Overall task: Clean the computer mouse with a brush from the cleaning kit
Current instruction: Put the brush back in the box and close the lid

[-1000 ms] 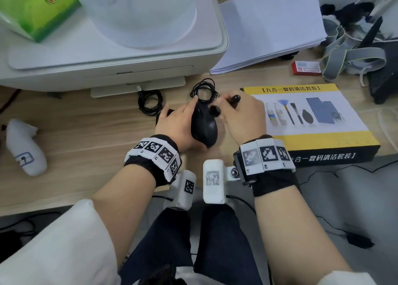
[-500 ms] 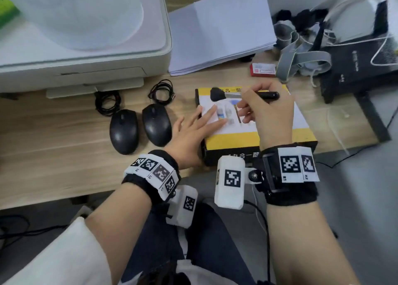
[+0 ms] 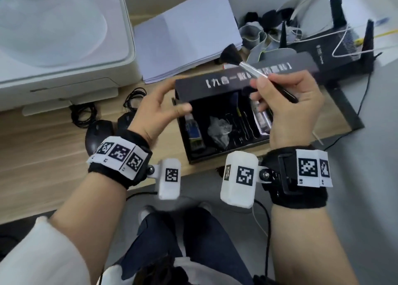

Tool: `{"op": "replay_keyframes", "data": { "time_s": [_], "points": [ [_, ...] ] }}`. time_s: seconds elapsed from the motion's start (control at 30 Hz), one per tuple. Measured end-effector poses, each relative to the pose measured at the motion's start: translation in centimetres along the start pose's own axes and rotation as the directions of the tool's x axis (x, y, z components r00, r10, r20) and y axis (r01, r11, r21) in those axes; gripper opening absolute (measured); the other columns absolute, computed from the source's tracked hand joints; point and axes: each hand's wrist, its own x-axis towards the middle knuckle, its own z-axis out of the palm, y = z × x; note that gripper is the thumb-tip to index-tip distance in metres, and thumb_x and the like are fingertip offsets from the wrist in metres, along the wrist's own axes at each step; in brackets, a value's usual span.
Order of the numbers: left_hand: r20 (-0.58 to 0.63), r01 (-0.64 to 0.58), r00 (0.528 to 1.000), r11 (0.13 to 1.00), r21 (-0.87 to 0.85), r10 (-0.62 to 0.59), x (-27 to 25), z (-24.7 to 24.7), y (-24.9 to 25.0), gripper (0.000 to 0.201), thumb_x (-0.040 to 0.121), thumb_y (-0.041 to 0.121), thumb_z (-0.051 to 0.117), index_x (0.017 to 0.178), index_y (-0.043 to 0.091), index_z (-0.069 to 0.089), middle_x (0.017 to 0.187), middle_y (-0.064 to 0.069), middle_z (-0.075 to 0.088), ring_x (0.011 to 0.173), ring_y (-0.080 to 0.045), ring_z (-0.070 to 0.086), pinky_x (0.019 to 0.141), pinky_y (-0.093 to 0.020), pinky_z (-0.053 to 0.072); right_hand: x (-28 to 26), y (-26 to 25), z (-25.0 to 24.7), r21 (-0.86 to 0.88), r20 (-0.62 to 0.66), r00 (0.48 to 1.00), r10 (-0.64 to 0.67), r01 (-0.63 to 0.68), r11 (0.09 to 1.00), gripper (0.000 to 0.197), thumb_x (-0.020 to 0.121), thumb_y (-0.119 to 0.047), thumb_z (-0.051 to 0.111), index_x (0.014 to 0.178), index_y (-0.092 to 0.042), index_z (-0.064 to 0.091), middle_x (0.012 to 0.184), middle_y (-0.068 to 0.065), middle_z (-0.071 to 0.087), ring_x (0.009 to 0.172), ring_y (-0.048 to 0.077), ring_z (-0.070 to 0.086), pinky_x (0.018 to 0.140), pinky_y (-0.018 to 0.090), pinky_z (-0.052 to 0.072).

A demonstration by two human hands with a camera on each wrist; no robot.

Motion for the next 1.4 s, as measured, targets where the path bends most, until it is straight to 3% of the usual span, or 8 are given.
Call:
{"op": "replay_keyframes", "data": {
  "time_s": [0.13, 0.27, 0.43, 0.6, 0.77, 1.07, 1.2, 1.4],
  "points": [
    [-0.242, 0.077, 0.962, 0.974, -0.215, -0.129, 2.2, 1.7, 1.9, 0.019, 0.091, 0.039, 0.047, 0.109, 0.033, 0.049, 0.106, 0.025, 0.054, 0.101, 0.012, 0.052, 0.094, -0.014, 0.036, 0.7, 1.3, -1.8, 0.030, -0.011, 0.999, 0.038, -0.038, 0.999, 0.024, 0.071, 0.002, 0.071, 0.068, -0.016, 0.056, 0.063, -0.002, 0.072, 0.068, 0.014, 0.071, 0.055, 0.019, 0.050],
    [-0.343, 0.170, 0.891, 0.920, -0.354, -0.297, 5.8, 2.4, 3.2, 0.065, 0.084, 0.064, 0.036, 0.136, 0.026, 0.042, 0.140, 0.015, 0.044, 0.131, -0.006, 0.039, 0.111, -0.030, 0.025, 1.4, 4.9, -3.4, -0.145, -0.095, 0.976, 0.197, -0.209, 0.967, 0.026, 0.076, 0.000, 0.067, 0.071, -0.021, 0.053, 0.066, -0.003, 0.071, 0.067, 0.010, 0.066, 0.064, 0.021, 0.052],
    [-0.368, 0.271, 0.806, 0.842, -0.467, -0.464, 9.9, 0.9, -1.8, 0.086, 0.060, 0.081, 0.046, 0.132, 0.036, 0.047, 0.133, 0.016, 0.053, 0.122, -0.019, 0.053, 0.111, -0.040, 0.028, 2.0, 9.1, -4.1, -0.564, -0.171, 0.952, 0.253, -0.305, 0.767, 0.012, 0.087, -0.014, 0.051, 0.090, -0.026, 0.054, 0.096, 0.003, 0.067, 0.084, 0.019, 0.058, 0.077, 0.026, 0.037],
    [-0.341, 0.276, 0.839, 0.873, -0.402, -0.423, 8.8, 2.2, 2.4, 0.064, 0.083, 0.067, 0.033, 0.132, 0.030, 0.050, 0.135, 0.011, 0.055, 0.125, -0.010, 0.050, 0.108, -0.037, 0.038, 2.4, 10.8, -3.4, -0.712, -0.122, 0.970, 0.211, -0.233, 0.663, 0.021, 0.088, -0.010, 0.048, 0.106, -0.009, 0.058, 0.113, 0.012, 0.065, 0.106, 0.027, 0.057, 0.081, 0.022, 0.033],
    [-0.382, 0.266, 0.815, 0.867, -0.421, -0.436, 9.5, 1.9, 1.7, 0.101, 0.054, 0.084, 0.029, 0.142, 0.034, 0.033, 0.150, 0.011, 0.035, 0.139, -0.012, 0.032, 0.115, -0.043, 0.023, 2.1, 11.9, -3.0, -0.809, -0.053, 0.984, 0.170, -0.142, 0.571, 0.019, 0.087, -0.009, 0.051, 0.103, -0.005, 0.062, 0.111, 0.017, 0.060, 0.107, 0.033, 0.052, 0.087, 0.029, 0.033],
    [-0.387, 0.235, 0.839, 0.896, -0.376, -0.382, 8.5, 2.1, 1.9, 0.107, 0.052, 0.083, 0.027, 0.145, 0.029, 0.028, 0.153, 0.008, 0.031, 0.141, -0.011, 0.028, 0.117, -0.041, 0.020, 2.2, 11.6, -3.5, -0.855, -0.133, 0.964, 0.231, -0.229, 0.465, 0.026, 0.089, -0.016, 0.051, 0.109, -0.015, 0.068, 0.110, 0.015, 0.059, 0.104, 0.036, 0.052, 0.081, 0.032, 0.037],
    [-0.372, 0.214, 0.859, 0.908, -0.361, -0.351, 7.5, 2.2, 1.6, 0.102, 0.058, 0.082, 0.026, 0.144, 0.028, 0.031, 0.152, 0.007, 0.034, 0.139, -0.012, 0.031, 0.117, -0.042, 0.022, 2.8, 10.9, -3.6, -0.860, -0.225, 0.924, 0.310, -0.338, 0.383, 0.017, 0.085, -0.021, 0.060, 0.097, -0.027, 0.071, 0.103, 0.007, 0.070, 0.094, 0.030, 0.062, 0.073, 0.030, 0.044],
    [-0.346, 0.208, 0.884, 0.928, -0.309, -0.314, 6.4, 2.5, 1.6, 0.097, 0.065, 0.078, 0.023, 0.146, 0.025, 0.025, 0.154, 0.006, 0.030, 0.141, -0.009, 0.027, 0.119, -0.039, 0.018, 3.3, 10.7, -3.9, -0.833, -0.231, 0.909, 0.348, -0.369, 0.412, 0.004, 0.080, -0.023, 0.068, 0.077, -0.025, 0.070, 0.089, 0.002, 0.070, 0.081, 0.024, 0.061, 0.068, 0.029, 0.046]
  ]
}}
